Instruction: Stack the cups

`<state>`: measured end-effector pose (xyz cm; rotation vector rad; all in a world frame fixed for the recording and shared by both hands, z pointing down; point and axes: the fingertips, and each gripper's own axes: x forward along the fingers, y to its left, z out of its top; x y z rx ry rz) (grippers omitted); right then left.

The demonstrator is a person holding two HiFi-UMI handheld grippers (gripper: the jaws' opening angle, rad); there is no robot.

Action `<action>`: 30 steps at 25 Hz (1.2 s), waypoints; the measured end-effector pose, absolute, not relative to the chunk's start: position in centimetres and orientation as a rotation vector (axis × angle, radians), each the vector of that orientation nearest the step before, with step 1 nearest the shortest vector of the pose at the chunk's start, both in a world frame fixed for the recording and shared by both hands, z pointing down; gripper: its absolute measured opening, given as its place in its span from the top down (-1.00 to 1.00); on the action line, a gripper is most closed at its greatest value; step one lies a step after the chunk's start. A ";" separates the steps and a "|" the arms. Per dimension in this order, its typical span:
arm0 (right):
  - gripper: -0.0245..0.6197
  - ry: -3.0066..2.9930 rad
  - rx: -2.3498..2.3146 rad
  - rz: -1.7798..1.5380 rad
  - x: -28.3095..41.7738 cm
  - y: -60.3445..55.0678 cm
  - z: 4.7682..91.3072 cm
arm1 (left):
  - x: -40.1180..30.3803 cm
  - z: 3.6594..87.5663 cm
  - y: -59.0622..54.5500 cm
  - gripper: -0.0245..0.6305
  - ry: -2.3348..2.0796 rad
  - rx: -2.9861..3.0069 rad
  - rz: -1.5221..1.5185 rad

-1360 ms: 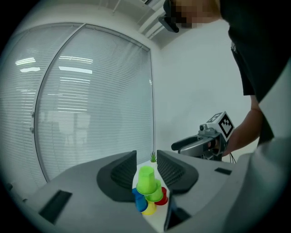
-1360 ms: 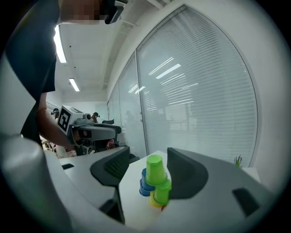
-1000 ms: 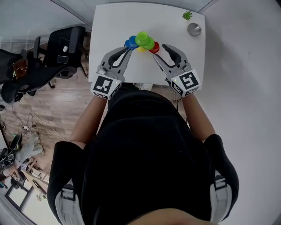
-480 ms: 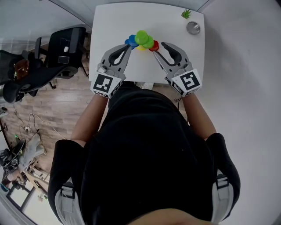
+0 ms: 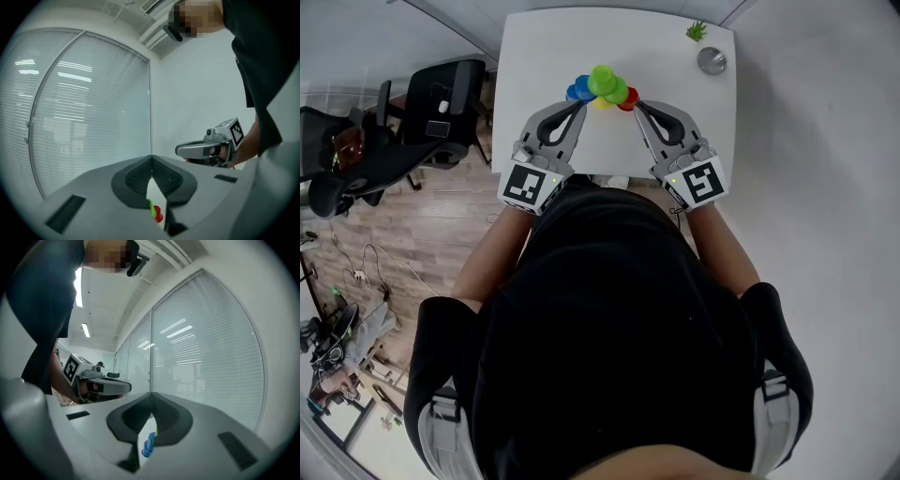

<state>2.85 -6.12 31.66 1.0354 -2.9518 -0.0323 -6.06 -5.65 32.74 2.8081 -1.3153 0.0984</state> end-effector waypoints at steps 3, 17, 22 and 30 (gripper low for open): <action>0.91 -2.958 1.025 0.007 2.6 -5.8 32.2 | -5.9 32.8 -5.6 0.89 -1.306 2.811 0.090; 0.91 -2.930 1.022 0.020 2.6 -5.1 33.5 | -5.4 34.1 -4.9 0.89 -1.257 2.819 0.093; 0.91 -2.936 1.004 0.026 2.2 -4.9 33.5 | -5.5 34.0 -4.8 0.89 -1.267 2.822 0.087; 0.91 -2.930 1.003 0.028 2.3 -5.0 33.5 | -5.8 34.4 -4.8 0.89 -1.277 2.807 0.102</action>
